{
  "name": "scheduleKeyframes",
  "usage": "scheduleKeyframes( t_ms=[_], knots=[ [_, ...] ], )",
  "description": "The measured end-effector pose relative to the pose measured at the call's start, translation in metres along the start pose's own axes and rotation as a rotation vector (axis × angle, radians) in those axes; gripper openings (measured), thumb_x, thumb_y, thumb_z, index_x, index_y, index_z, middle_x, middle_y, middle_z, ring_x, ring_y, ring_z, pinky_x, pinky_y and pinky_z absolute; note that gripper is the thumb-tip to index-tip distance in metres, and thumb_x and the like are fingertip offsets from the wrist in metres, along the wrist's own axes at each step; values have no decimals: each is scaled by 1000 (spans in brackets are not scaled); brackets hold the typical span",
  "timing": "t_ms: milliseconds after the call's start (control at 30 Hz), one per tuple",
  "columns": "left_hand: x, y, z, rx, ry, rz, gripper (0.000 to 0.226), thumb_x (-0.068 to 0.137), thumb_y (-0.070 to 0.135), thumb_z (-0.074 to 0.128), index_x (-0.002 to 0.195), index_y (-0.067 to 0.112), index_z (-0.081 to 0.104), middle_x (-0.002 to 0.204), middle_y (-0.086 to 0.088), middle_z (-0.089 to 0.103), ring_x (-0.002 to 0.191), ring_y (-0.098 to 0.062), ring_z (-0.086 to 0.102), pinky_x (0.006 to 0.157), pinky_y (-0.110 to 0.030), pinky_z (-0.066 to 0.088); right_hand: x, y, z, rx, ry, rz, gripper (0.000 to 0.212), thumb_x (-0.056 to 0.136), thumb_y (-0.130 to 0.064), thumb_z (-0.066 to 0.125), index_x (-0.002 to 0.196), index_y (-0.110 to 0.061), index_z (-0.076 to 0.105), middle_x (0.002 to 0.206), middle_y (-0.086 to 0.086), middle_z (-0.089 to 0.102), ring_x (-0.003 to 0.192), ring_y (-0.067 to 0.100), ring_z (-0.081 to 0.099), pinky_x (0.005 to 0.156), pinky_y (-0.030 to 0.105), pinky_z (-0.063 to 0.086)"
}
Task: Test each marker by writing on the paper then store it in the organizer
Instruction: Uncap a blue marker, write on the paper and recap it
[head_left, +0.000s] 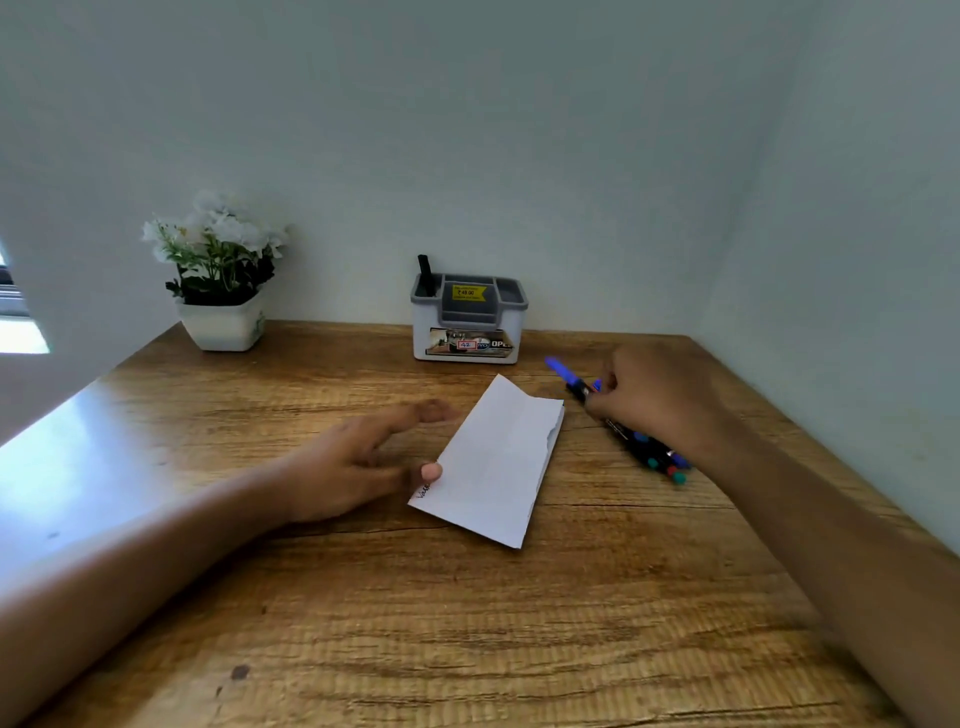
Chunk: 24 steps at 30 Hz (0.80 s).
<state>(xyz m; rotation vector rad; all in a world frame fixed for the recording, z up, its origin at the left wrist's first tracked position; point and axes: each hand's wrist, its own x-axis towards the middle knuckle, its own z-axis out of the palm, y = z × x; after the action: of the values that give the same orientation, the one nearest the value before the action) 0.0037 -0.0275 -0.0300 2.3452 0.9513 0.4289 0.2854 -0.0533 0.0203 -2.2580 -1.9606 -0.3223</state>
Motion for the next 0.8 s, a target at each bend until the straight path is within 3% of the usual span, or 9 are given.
scheduleKeyframes(
  t_ms=[133, 233, 367, 500, 567, 700, 800],
  knots=[
    [1, 14, 2, -4, 304, 113, 49, 88, 59, 53, 133, 58, 33, 140, 37, 35, 128, 21, 30, 95, -10, 34, -18, -9, -28, 109, 163, -237, 16, 78, -42, 64, 79, -27, 58, 70, -11, 55, 67, 11, 52, 52, 23, 31],
    [0, 26, 2, -74, 436, 183, 54, 88, 56, 51, 139, 45, 39, 141, 28, 45, 130, 10, 40, 102, -20, 38, -37, -26, -33, 142, 175, -463, 14, 82, -40, 61, 83, -28, 54, 73, -13, 56, 68, 10, 53, 56, 25, 39],
    [-4, 37, -1, -9, 473, 112, 32, 90, 46, 53, 120, 39, 62, 109, 22, 68, 95, 5, 63, 76, -20, 47, -43, -33, -25, 287, 242, -563, 18, 81, -40, 55, 85, -23, 58, 74, -5, 66, 66, 15, 62, 59, 35, 51],
    [-4, 34, -1, -21, 481, 51, 22, 88, 32, 66, 109, 38, 69, 74, 21, 67, 63, 0, 57, 59, -24, 45, -42, -37, -16, 284, 343, -608, 15, 83, -32, 55, 92, -21, 58, 80, -5, 65, 65, 14, 59, 54, 33, 50],
    [-3, 34, -1, -50, 497, 32, 20, 85, 30, 70, 102, 42, 70, 71, 27, 66, 62, 0, 58, 59, -25, 47, -44, -45, -8, 223, 383, -640, 15, 85, -27, 57, 98, -19, 59, 86, -3, 66, 69, 13, 59, 55, 27, 48],
    [-4, 38, 1, -39, 504, 52, 19, 81, 30, 73, 97, 39, 70, 68, 38, 62, 63, 10, 58, 58, -7, 40, -47, -58, 3, 254, 394, -651, 18, 87, -30, 51, 95, -16, 61, 85, -1, 65, 71, 15, 60, 54, 29, 50],
    [-5, 41, -1, -36, 497, 59, 18, 75, 40, 70, 93, 38, 71, 70, 36, 64, 62, 11, 59, 57, -4, 40, -47, -57, 4, 274, 397, -655, 24, 90, -35, 45, 95, -19, 62, 83, -4, 64, 65, 11, 58, 49, 28, 49]
  ],
)
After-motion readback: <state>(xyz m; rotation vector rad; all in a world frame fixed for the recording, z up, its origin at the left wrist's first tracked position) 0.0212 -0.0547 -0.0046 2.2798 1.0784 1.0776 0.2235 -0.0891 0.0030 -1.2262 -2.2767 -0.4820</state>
